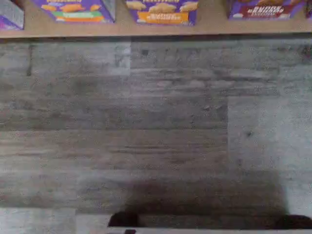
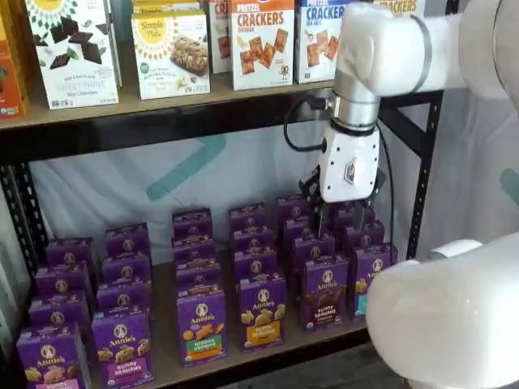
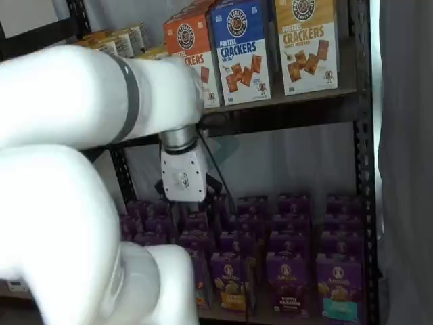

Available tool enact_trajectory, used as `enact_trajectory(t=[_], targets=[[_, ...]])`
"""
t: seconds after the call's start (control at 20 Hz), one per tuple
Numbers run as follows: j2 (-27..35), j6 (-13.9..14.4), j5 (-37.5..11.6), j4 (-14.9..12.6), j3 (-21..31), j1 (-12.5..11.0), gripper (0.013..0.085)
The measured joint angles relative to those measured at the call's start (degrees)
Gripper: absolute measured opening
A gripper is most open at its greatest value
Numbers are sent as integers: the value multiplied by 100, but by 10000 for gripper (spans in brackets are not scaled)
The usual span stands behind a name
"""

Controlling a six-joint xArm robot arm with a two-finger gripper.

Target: Pick up the purple box with a brown patch in the center, on the bottom shelf, the fifth box from the left

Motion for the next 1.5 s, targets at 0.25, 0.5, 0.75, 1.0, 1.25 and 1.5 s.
enact_trajectory(t=[0.25, 0.5, 0.75, 1.0, 1.25, 1.5], targets=[[556, -60, -552, 52, 134, -5, 850], [1063, -14, -1210, -11, 218, 54, 850], [1767, -51, -2019, -101, 223, 1, 850], [2656, -166, -2932, -209, 134, -158, 850], [3549, -499, -3617, -16, -66, -309, 850], [4272, -686, -4103, 30, -293, -435, 850]])
